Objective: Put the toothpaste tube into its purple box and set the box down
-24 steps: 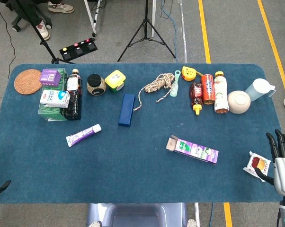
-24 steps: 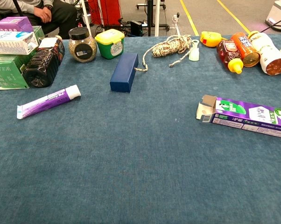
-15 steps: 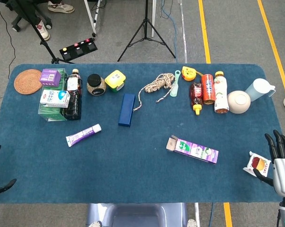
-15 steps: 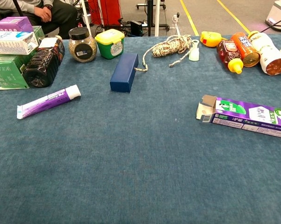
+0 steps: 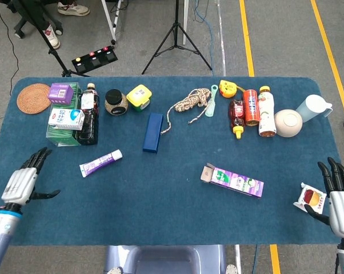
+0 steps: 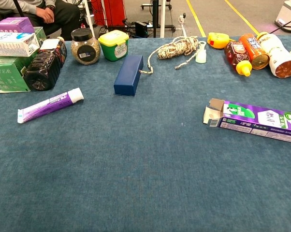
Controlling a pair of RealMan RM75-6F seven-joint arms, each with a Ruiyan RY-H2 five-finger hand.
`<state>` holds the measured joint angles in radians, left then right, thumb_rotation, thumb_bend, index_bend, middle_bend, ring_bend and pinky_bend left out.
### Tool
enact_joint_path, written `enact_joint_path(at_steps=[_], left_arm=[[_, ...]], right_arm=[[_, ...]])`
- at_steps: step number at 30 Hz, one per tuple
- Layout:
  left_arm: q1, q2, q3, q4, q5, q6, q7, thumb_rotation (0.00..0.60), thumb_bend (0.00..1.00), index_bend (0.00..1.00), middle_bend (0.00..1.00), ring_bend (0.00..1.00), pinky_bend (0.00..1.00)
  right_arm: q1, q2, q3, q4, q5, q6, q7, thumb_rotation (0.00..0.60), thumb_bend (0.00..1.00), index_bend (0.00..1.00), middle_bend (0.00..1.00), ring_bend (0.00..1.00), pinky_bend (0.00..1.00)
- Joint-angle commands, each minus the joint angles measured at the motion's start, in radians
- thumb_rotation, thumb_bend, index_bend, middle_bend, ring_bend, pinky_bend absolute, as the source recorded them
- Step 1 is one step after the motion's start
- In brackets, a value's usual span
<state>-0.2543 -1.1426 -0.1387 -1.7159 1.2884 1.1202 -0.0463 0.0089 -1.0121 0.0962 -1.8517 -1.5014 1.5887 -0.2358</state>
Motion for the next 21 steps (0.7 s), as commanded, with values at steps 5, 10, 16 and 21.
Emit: enact_joint_path(at_steps=[5,10,16,21], left_arm=[[-0.134,-0.067,-0.056,-0.046,-0.241,-0.13,0.171,0.6,0.03,0.0,0.0,0.0,0.19],[-0.192,-0.116,-0.064,-0.047,-0.365,-0.132,0.287,0.6,0.03,0.03,0.0,0.0,0.19],[-0.245,-0.186,-0.065,-0.01,-0.457,-0.111,0.373,0.6,0.05,0.15,0.04,0.03,0.21],[-0.287,-0.244,-0.07,0.027,-0.542,-0.095,0.432,0.6,0.06,0.21,0.07,0.05,0.21]], right_arm=[[0.002,0.006,0.003,0.002,0.01,-0.007,0.015,0.6,0.0,0.03,0.0,0.0,0.0],[0.003,0.012,0.001,0.001,0.007,-0.01,0.026,0.6,0.0,0.03,0.0,0.0,0.0],[0.005,0.015,0.001,0.0,0.009,-0.016,0.034,0.6,0.0,0.04,0.0,0.0,0.0],[0.006,0.018,0.001,-0.001,0.011,-0.019,0.042,0.6,0.0,0.03,0.0,0.0,0.0]])
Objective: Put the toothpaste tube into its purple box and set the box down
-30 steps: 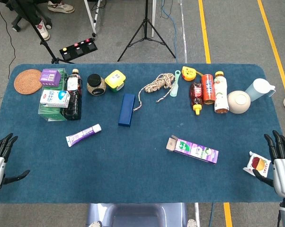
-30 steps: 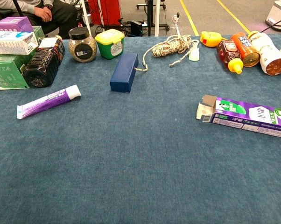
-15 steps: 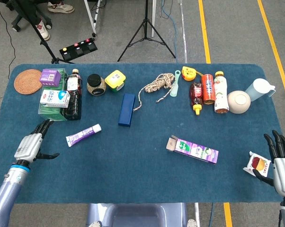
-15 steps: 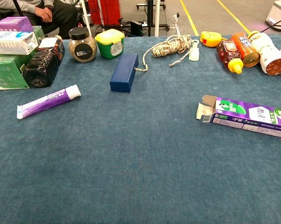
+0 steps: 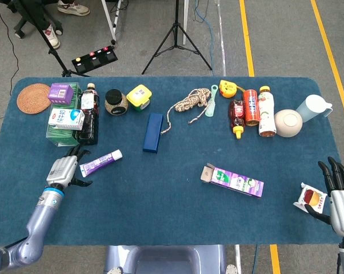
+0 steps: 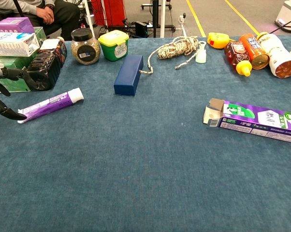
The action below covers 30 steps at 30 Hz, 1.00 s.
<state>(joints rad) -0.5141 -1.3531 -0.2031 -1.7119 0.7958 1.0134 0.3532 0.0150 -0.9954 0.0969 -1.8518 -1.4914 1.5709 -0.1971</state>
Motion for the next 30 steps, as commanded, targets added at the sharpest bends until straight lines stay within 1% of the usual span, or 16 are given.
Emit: enact_joint_path(at_steps=[1,5,7,14,18,23,30], left_arm=[[-0.039,-0.048,-0.011,0.031,-0.071,0.016,0.045,0.6,0.06,0.21,0.07,0.06,0.21],[-0.073,-0.088,-0.019,0.044,-0.15,0.041,0.099,0.6,0.1,0.22,0.07,0.06,0.22],[-0.086,-0.108,-0.021,0.047,-0.179,0.048,0.114,0.6,0.12,0.25,0.07,0.07,0.23],[-0.122,-0.164,-0.027,0.079,-0.24,0.097,0.165,0.6,0.15,0.27,0.07,0.08,0.25],[-0.133,-0.185,-0.034,0.094,-0.264,0.116,0.179,0.6,0.16,0.27,0.07,0.09,0.26],[-0.148,-0.207,-0.031,0.105,-0.285,0.133,0.209,0.6,0.16,0.27,0.08,0.09,0.28],[-0.16,-0.237,-0.028,0.12,-0.29,0.162,0.237,0.6,0.18,0.32,0.13,0.14,0.38]], right_arm=[[0.0,0.002,0.0,0.0,0.003,-0.002,0.006,0.6,0.0,0.04,0.0,0.0,0.0],[0.003,0.005,0.002,0.001,0.007,-0.008,0.013,0.6,0.0,0.03,0.0,0.0,0.0],[0.005,0.006,0.002,0.002,0.01,-0.01,0.016,0.6,0.0,0.04,0.0,0.0,0.0],[0.007,0.011,0.006,0.003,0.019,-0.016,0.03,0.6,0.0,0.04,0.0,0.0,0.0],[0.009,0.012,0.004,0.003,0.02,-0.02,0.032,0.6,0.0,0.04,0.0,0.0,0.0],[0.011,0.013,0.001,0.002,0.017,-0.025,0.033,0.6,0.0,0.04,0.0,0.0,0.0],[0.011,0.015,0.001,0.001,0.016,-0.024,0.041,0.6,0.0,0.04,0.0,0.0,0.0]])
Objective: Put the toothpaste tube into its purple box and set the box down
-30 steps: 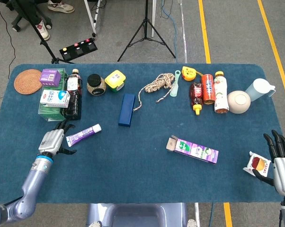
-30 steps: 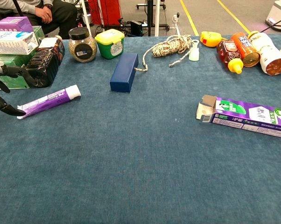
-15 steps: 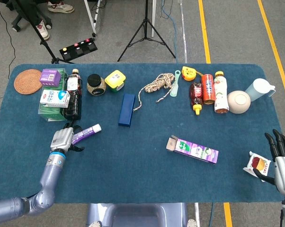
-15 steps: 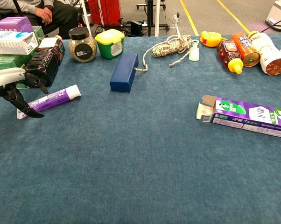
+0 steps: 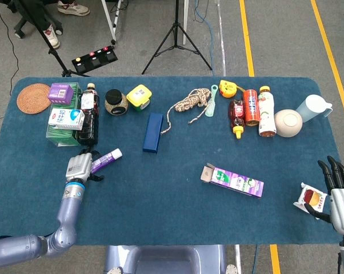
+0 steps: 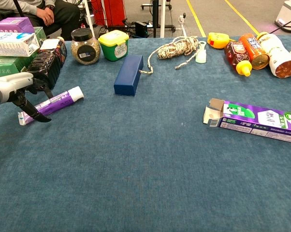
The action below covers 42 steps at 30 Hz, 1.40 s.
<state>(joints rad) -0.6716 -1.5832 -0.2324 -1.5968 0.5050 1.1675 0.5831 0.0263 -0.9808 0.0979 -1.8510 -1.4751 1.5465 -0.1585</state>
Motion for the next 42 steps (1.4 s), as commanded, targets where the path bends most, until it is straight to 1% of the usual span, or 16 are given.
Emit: enact_joint_path(at_steps=[1,5,9,13,19,23,30,37,42], left_arm=[[-0.004,-0.01,0.003,0.006,0.001,0.013,0.011,0.6,0.19,0.33,0.14,0.16,0.39],[-0.008,-0.027,0.004,0.014,-0.005,0.036,0.031,0.6,0.22,0.38,0.18,0.2,0.46],[-0.008,-0.039,-0.001,0.018,-0.006,0.048,0.035,0.6,0.25,0.38,0.19,0.21,0.52],[-0.008,-0.05,-0.002,0.027,-0.003,0.061,0.046,0.6,0.28,0.38,0.21,0.25,0.58],[0.0,-0.056,0.006,0.043,0.026,0.072,0.043,0.6,0.36,0.44,0.28,0.34,0.67],[0.007,-0.056,0.011,0.052,0.058,0.079,0.035,0.6,0.39,0.46,0.3,0.37,0.68],[0.03,-0.049,0.017,0.051,0.146,0.098,-0.012,0.6,0.39,0.5,0.36,0.44,0.68],[0.055,-0.031,0.024,0.04,0.238,0.116,-0.061,0.6,0.4,0.52,0.37,0.45,0.69],[0.073,0.014,0.039,0.001,0.322,0.107,-0.103,0.6,0.4,0.52,0.38,0.46,0.69]], right_arm=[[0.0,0.001,0.0,0.0,0.0,0.0,0.004,0.6,0.0,0.04,0.0,0.0,0.0],[0.001,0.003,0.0,0.001,0.0,-0.002,0.008,0.6,0.0,0.04,0.0,0.0,0.0],[0.002,0.005,-0.001,0.0,0.001,-0.005,0.013,0.6,0.0,0.04,0.0,0.0,0.0],[0.004,0.006,-0.002,0.001,0.0,-0.008,0.015,0.6,0.0,0.04,0.0,0.0,0.0],[0.005,0.006,-0.003,0.0,0.0,-0.01,0.017,0.6,0.0,0.04,0.0,0.0,0.0],[0.005,0.006,-0.005,-0.001,-0.002,-0.01,0.017,0.6,0.0,0.04,0.0,0.0,0.0],[0.005,0.006,-0.006,-0.002,-0.004,-0.009,0.015,0.6,0.0,0.04,0.0,0.0,0.0],[0.008,0.003,-0.007,0.0,-0.002,-0.014,0.01,0.6,0.0,0.04,0.0,0.0,0.0],[0.012,-0.002,-0.009,0.003,0.001,-0.023,0.001,0.6,0.0,0.04,0.0,0.0,0.0]])
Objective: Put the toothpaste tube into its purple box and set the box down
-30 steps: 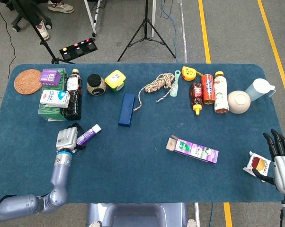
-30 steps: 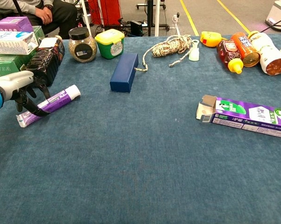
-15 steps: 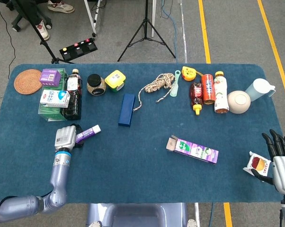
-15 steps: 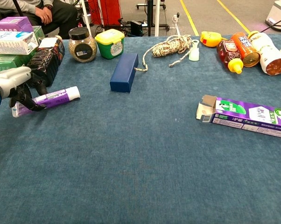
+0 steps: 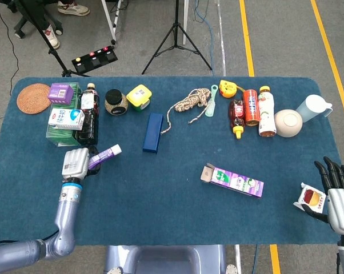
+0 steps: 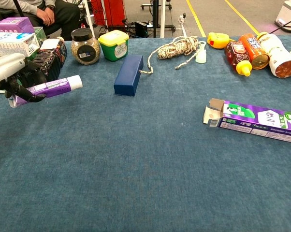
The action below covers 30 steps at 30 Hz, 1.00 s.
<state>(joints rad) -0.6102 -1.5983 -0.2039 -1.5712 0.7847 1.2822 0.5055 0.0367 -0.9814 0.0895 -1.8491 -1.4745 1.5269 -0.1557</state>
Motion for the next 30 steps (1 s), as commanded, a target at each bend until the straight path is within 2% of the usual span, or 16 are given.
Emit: enact_joint_path(at_steps=[1,7,11,15,21,26,30], left_arm=[[0.014,0.044,0.016,-0.037,0.063,-0.013,-0.035,0.6,0.4,0.53,0.38,0.46,0.69],[0.027,0.149,0.041,-0.115,0.21,-0.014,-0.068,0.6,0.4,0.53,0.39,0.46,0.69],[0.021,0.236,0.052,-0.166,0.317,-0.054,-0.124,0.6,0.4,0.54,0.4,0.47,0.69],[0.017,0.284,0.046,-0.19,0.361,-0.069,-0.148,0.6,0.39,0.54,0.4,0.47,0.69],[0.012,0.326,0.028,-0.221,0.38,-0.08,-0.166,0.6,0.39,0.54,0.4,0.47,0.69],[0.015,0.357,0.013,-0.246,0.386,-0.08,-0.187,0.6,0.39,0.54,0.4,0.47,0.69],[0.017,0.382,0.001,-0.26,0.389,-0.078,-0.202,0.6,0.38,0.54,0.4,0.47,0.69]], right_arm=[[0.004,-0.003,-0.001,0.003,0.001,-0.007,-0.003,0.6,0.0,0.04,0.0,0.0,0.0],[0.041,0.007,0.0,0.008,0.032,-0.087,-0.004,0.6,0.0,0.04,0.0,0.0,0.0],[0.107,0.02,0.029,-0.004,0.096,-0.191,-0.031,0.6,0.0,0.04,0.0,0.0,0.0],[0.171,0.034,0.054,-0.017,0.174,-0.29,-0.085,0.6,0.0,0.04,0.0,0.0,0.0],[0.267,0.047,0.097,-0.113,0.37,-0.431,-0.132,0.6,0.0,0.04,0.0,0.0,0.0],[0.363,0.004,0.123,-0.182,0.565,-0.445,-0.29,0.6,0.0,0.04,0.01,0.0,0.0],[0.436,-0.051,0.12,-0.205,0.7,-0.433,-0.416,0.6,0.0,0.04,0.02,0.01,0.01]])
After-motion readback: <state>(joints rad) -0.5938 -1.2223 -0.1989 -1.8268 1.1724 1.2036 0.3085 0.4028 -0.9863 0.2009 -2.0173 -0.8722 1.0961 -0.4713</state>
